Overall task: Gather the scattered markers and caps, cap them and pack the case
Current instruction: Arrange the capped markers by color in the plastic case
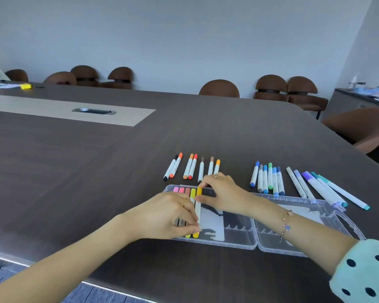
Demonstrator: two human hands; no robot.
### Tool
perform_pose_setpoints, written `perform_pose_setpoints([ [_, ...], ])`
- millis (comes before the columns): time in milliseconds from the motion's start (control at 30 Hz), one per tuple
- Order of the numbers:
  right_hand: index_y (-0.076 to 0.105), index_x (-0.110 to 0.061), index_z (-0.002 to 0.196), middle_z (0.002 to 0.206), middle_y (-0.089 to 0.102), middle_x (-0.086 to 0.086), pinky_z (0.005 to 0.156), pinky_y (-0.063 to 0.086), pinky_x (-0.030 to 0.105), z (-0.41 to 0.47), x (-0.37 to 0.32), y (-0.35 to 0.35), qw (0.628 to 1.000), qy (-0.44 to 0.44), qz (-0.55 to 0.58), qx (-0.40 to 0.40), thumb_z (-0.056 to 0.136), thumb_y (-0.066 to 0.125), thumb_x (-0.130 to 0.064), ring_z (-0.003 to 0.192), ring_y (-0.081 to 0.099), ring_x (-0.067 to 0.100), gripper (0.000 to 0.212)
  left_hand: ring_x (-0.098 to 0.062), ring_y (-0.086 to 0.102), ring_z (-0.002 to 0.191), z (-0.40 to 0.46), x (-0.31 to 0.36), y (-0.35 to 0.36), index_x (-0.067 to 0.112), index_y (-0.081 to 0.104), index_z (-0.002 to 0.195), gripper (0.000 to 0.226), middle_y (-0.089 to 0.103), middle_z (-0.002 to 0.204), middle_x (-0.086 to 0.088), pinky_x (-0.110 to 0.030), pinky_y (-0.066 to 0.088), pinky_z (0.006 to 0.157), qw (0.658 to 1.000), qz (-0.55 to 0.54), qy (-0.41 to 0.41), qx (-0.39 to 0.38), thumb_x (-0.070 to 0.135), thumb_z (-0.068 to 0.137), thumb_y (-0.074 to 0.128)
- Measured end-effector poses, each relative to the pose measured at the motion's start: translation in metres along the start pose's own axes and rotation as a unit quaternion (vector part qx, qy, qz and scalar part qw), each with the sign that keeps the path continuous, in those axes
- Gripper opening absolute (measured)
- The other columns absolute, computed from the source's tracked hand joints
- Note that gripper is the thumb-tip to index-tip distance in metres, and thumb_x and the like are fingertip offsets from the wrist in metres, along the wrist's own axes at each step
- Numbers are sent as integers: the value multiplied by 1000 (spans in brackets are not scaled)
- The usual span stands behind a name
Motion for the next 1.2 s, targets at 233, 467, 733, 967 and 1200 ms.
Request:
perform_pose_setpoints([
  [233, 61, -21, 119, 111, 60, -4, 95, 36, 29, -9, -12, -2, 981, -106, -160, 30, 93, 39, -55, 107, 47, 12, 48, -1, 59, 79, 2, -5, 2, 23, 77, 83, 23, 71, 84, 13, -12, 46, 73, 1000, -22, -14, 2, 40, 88, 62],
  [467, 72, -23, 102, 95, 69, -11, 93, 40, 28, 7, 17, -30, 997, -67, 5, 42, 91, 52, -46, 89, 56, 5, 32, -3, 59, 89, 14, -40, -12, 29, 74, 99, 18, 67, 91, 16, -16, 48, 75, 988, -92, -116, 47, 37, 87, 64],
  [733, 60, -9, 123, 119, 63, 6, 89, 40, 20, 57, 131, -40, 988, 140, 52, 27, 96, 50, -22, 108, 58, 17, 31, 0, 50, 90, 90, -81, -10, 23, 71, 110, 23, 67, 104, 7, -27, 47, 88, 991, 14, -125, 36, 28, 89, 64],
  [967, 64, -17, 119, 110, 57, 6, 100, 42, 31, 81, 130, -22, 991, 119, 63, 4, 96, 51, -24, 108, 56, 17, 27, -7, 48, 96, 121, -95, 22, 27, 69, 114, 33, 64, 107, 6, -28, 46, 80, 991, 58, -106, -63, 41, 84, 67],
  [1200, 65, -14, 103, 95, 64, -2, 80, 47, 25, 79, 123, -26, 984, 135, 109, 46, 94, 54, -34, 92, 60, 13, 24, -7, 48, 90, 113, -81, 13, 26, 70, 112, 32, 65, 111, 5, -22, 42, 89, 996, 61, -61, -21, 41, 84, 67],
])
Point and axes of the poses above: each hand's wrist, its own z-axis towards the middle knuckle, its own y-axis out of the palm, x = y × z, the point moved 8 cm from there along z, towards the middle knuckle
